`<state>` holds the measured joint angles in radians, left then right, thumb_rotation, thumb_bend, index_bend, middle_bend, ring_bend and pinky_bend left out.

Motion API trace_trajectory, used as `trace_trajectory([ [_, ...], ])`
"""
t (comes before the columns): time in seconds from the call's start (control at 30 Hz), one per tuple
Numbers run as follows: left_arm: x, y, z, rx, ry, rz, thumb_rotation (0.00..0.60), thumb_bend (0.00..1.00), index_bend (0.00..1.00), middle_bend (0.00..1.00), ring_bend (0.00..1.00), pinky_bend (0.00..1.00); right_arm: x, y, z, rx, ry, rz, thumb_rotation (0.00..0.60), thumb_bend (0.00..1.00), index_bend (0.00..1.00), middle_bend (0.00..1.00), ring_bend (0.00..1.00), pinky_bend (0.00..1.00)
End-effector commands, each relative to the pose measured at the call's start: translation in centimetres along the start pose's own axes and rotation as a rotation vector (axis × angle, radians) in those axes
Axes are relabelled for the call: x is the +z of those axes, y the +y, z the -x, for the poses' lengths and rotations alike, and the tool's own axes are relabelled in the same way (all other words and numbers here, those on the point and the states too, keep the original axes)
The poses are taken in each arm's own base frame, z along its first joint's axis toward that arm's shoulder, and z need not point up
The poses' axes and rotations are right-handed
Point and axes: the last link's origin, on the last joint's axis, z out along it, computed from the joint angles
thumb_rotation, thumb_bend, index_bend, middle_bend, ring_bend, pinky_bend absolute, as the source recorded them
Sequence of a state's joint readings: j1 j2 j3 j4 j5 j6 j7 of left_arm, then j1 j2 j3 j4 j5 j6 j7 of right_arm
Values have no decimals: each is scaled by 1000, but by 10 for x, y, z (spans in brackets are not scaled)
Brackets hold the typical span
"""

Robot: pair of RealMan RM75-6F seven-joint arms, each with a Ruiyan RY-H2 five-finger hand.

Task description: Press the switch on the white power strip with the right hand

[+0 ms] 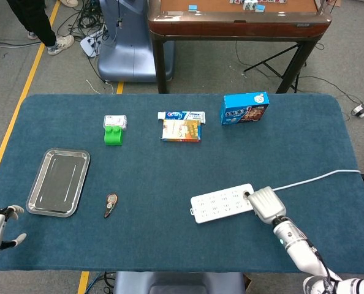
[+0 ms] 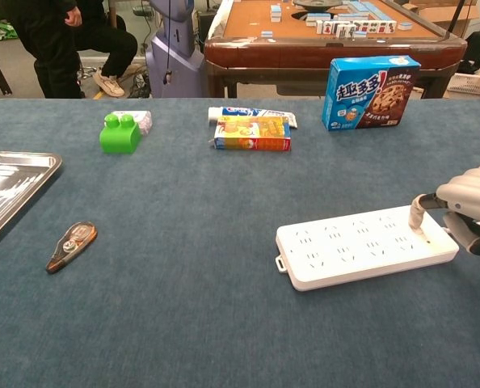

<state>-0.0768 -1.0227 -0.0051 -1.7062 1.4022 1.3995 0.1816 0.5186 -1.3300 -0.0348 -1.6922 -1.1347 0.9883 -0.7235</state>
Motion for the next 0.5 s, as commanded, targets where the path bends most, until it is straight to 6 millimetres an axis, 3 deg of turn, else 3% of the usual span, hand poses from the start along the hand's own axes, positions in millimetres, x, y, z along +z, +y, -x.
trace_trajectory([
  [0.03,0,0,0,0,0,0,600,147,475,474,403,628,0,0,-2,5,9,0,600,904,300,946,1000,1000],
  [0.23,0,0,0,1,-1,-1,600,147,475,474,403,628,-15,7,-25,31,126,18,600,902,300,936,1000,1000],
  [0.33,0,1,1,5,-4,3,600,147,475,474,403,628,-29,14,-36,45,180,32,600,873,300,854,970,1000],
  [0.43,0,2,2,10,-7,9,600,147,473,474,403,628,-44,27,-39,46,214,73,600,748,300,741,878,1000],
  [0.5,-1,4,3,13,-6,14,600,147,471,474,403,628,-54,40,-38,4,249,135,600,515,300,635,768,961],
])
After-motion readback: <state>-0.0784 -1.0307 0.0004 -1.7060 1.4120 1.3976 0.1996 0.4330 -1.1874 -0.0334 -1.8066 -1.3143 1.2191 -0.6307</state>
